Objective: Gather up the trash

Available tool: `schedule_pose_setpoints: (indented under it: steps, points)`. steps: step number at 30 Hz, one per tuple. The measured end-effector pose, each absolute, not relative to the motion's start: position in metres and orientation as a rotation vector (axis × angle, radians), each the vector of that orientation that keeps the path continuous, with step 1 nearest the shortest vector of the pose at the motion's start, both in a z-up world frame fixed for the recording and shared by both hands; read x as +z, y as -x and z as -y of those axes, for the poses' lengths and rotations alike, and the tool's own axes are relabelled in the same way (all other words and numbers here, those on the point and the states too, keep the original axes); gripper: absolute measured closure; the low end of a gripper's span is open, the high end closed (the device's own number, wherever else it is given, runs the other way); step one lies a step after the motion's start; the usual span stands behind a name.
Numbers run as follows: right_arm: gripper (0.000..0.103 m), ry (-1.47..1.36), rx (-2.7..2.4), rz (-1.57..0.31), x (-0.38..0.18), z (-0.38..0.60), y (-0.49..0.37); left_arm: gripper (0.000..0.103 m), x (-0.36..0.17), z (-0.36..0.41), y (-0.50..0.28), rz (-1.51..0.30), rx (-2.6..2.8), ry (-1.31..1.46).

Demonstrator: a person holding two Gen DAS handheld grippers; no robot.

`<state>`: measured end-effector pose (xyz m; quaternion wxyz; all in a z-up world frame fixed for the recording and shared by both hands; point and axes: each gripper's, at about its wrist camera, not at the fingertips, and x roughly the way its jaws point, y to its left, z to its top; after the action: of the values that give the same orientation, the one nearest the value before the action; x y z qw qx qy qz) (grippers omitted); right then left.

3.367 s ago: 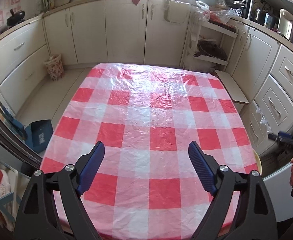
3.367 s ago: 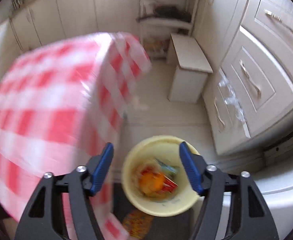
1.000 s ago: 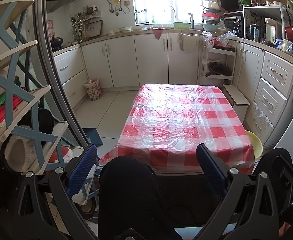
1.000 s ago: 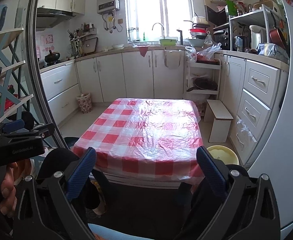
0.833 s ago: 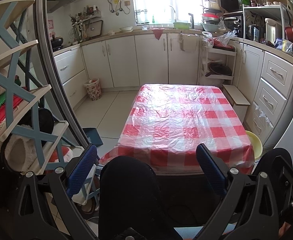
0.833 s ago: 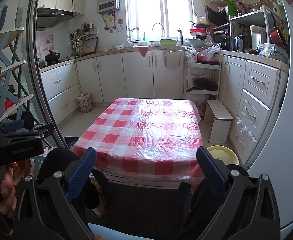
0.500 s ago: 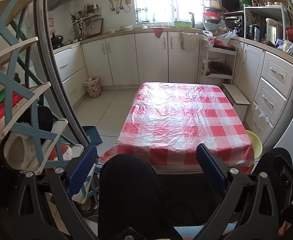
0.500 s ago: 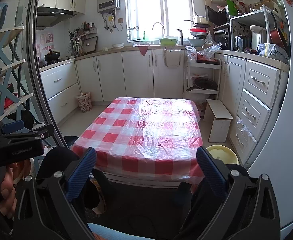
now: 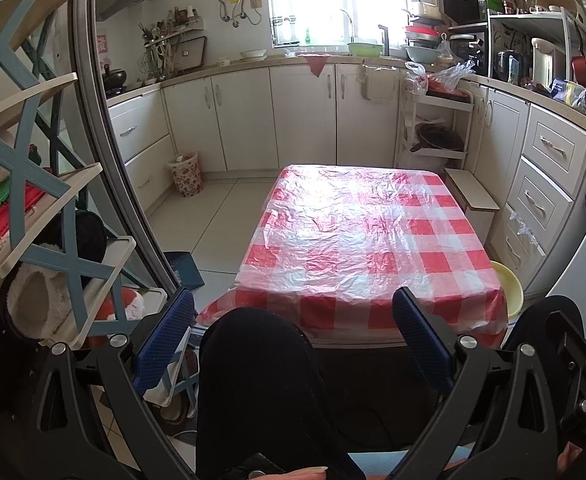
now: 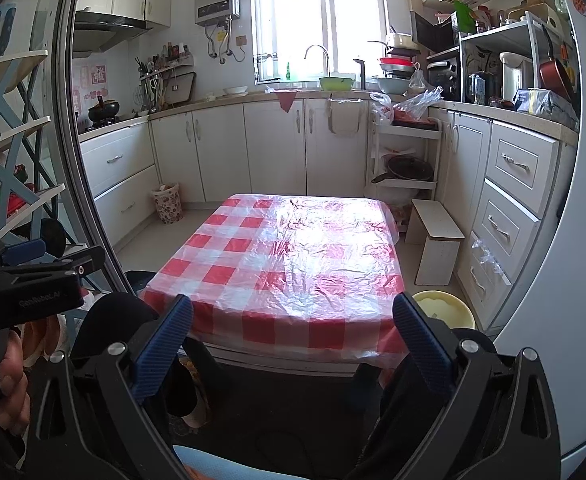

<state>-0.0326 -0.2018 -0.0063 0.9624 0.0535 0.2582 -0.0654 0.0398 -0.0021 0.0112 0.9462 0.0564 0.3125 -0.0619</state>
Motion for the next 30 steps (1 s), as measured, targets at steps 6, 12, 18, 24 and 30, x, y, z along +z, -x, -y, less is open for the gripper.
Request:
schedule_pose_setpoints:
  steps: [6,12,18,24,30]
  points:
    - [0.007,-0.104,-0.132,-0.529,-0.0078,0.2042,0.0324,0.008,0.0112,0.0022,-0.0394,-0.636,-0.126,-0.115]
    - [0.007,-0.101,-0.131,-0.529,-0.0078,0.2045,0.0327,0.008,0.012,0.0027,-0.0386,-0.634,-0.125,-0.116]
    - [0.007,-0.102,-0.136,-0.526,-0.0075,0.2068,0.0337,0.008,0.0123,0.0028,-0.0379,-0.633,-0.126,-0.116]
    - [0.007,-0.096,-0.134,-0.525,-0.0077,0.2077,0.0339,0.008,0.0137,0.0034,-0.0366,-0.629,-0.127,-0.124]
    - [0.007,-0.094,-0.132,-0.529,-0.0078,0.2089,0.0338,0.008,0.0134,0.004,-0.0361,-0.629,-0.126,-0.122]
